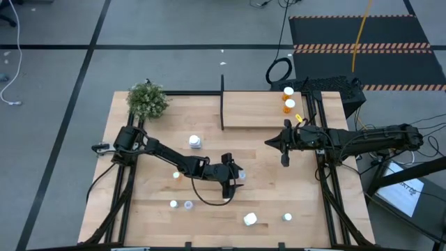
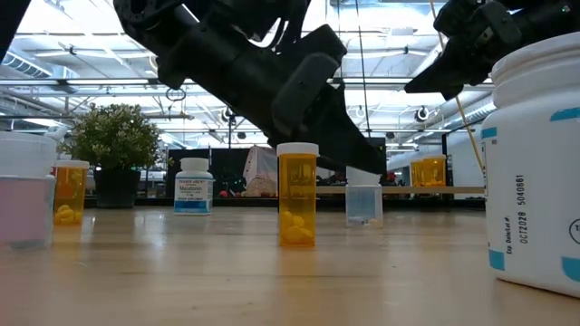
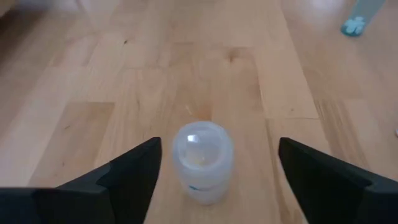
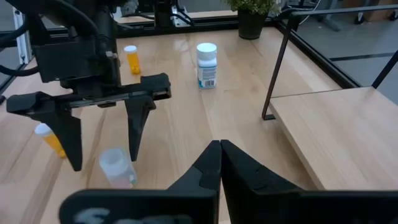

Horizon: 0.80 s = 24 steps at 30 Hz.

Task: Pick and place medicine bottles onto shelf by color
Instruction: Put the right transparent pill bottle on the shelf

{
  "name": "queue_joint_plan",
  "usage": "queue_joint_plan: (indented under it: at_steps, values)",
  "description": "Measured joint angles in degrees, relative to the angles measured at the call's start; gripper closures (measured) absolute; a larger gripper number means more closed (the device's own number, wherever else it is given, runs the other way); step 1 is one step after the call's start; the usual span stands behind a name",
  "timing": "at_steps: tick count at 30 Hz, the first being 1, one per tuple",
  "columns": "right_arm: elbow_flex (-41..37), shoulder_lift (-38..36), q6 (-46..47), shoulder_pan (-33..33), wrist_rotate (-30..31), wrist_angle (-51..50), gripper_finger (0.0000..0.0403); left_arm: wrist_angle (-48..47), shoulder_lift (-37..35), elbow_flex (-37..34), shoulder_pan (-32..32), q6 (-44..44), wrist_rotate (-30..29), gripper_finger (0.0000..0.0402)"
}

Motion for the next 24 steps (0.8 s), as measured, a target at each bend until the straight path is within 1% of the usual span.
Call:
queue_joint_plan:
  at_steps: [8, 13, 17, 21, 24]
  values:
    - [0.0, 0.0, -0.1, 0.0, 0.0, 0.1, 0.0398, -0.1, 0.0, 0.0, 0.8, 1.4, 0.0, 0.0199]
    - [-0.2, 0.0, -0.1, 0.0, 0.1, 1.2, 0.0398, 0.2, 0.0, 0.0, 1.8, 4.5, 3.3, 0.0247]
    - [-0.5, 0.1, -0.1, 0.0, 0.1, 1.5, 0.0399, 0.4, 0.0, 0.0, 3.1, 4.6, 7.3, 0.026]
    - [-0.5, 0.2, -0.1, 0.0, 0.1, 1.4, 0.0399, -0.3, -0.7, 0.0, 3.6, 5.5, 9.8, 0.0251]
    - [-0.5, 0.2, 0.8, 0.0, 0.2, 1.3, 0.0399, -0.8, -2.4, 0.0, 3.6, 8.2, 10.3, 0.0248]
